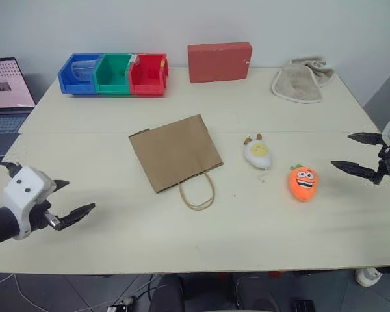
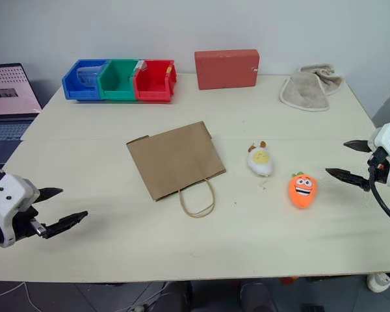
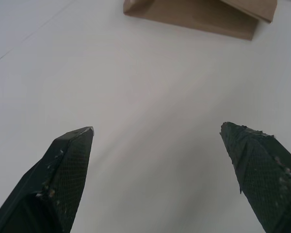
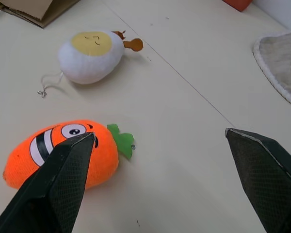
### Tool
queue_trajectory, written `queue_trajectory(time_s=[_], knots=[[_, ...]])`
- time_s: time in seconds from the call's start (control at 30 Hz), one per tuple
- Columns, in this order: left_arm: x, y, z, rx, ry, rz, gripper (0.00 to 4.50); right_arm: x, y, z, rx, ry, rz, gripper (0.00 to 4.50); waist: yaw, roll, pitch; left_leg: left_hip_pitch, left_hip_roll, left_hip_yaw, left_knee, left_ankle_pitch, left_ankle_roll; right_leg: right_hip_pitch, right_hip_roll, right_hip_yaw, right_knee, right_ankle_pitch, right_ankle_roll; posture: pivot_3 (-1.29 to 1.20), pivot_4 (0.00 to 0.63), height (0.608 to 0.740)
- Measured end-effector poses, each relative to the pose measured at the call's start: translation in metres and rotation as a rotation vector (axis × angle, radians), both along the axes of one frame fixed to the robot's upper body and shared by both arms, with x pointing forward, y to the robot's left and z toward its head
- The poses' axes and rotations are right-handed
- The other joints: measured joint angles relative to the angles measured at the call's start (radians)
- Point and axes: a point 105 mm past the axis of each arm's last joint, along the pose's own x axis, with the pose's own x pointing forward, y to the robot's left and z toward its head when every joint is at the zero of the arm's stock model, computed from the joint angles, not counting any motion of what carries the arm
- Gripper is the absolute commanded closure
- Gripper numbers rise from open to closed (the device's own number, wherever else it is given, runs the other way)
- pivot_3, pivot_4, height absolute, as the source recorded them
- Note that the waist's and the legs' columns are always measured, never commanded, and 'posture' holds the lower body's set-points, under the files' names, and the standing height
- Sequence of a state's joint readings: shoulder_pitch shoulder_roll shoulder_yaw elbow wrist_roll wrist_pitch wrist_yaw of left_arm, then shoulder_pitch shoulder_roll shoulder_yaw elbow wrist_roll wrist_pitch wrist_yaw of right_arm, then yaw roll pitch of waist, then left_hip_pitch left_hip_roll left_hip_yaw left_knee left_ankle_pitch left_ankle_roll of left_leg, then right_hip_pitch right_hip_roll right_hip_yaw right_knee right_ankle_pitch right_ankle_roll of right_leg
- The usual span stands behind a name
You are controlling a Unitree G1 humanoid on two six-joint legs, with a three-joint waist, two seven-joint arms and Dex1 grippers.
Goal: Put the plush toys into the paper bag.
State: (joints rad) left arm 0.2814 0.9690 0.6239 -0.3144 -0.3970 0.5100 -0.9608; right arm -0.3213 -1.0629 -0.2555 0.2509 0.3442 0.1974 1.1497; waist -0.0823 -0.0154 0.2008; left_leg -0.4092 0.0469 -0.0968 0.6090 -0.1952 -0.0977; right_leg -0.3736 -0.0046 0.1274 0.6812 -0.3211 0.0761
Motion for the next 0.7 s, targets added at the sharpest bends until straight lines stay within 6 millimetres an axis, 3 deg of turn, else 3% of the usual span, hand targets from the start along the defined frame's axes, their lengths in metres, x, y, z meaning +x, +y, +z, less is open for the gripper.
queue_trajectory(time_s=[0.37,0.53,0.7], knots=[[-0.007,0.000,-0.006,-0.005,-0.002,0.021,0.02,0.002,-0.020,-0.009,0.035,0.006,-0.041,0.00,-0.003,0.000,0.000,0.000,0.000,0.001,0.000,0.000,0.000,0.000,0.000,0.000,0.000,0.000,0.000,0.00,0.150,0.740],[-0.003,-0.001,0.002,-0.015,-0.048,0.010,0.02,0.005,-0.017,0.001,0.023,-0.037,-0.025,0.00,-0.003,0.000,0.000,0.001,0.000,0.001,0.001,0.000,0.000,0.000,0.000,0.000,0.000,0.000,0.000,0.00,0.150,0.740],[0.001,-0.003,-0.003,-0.029,-0.052,-0.011,0.02,0.003,-0.008,0.002,0.005,-0.036,-0.007,0.00,-0.001,0.000,0.000,0.000,0.000,0.000,0.000,0.000,0.000,0.000,0.000,0.000,0.001,0.000,0.000,0.00,0.150,0.740]])
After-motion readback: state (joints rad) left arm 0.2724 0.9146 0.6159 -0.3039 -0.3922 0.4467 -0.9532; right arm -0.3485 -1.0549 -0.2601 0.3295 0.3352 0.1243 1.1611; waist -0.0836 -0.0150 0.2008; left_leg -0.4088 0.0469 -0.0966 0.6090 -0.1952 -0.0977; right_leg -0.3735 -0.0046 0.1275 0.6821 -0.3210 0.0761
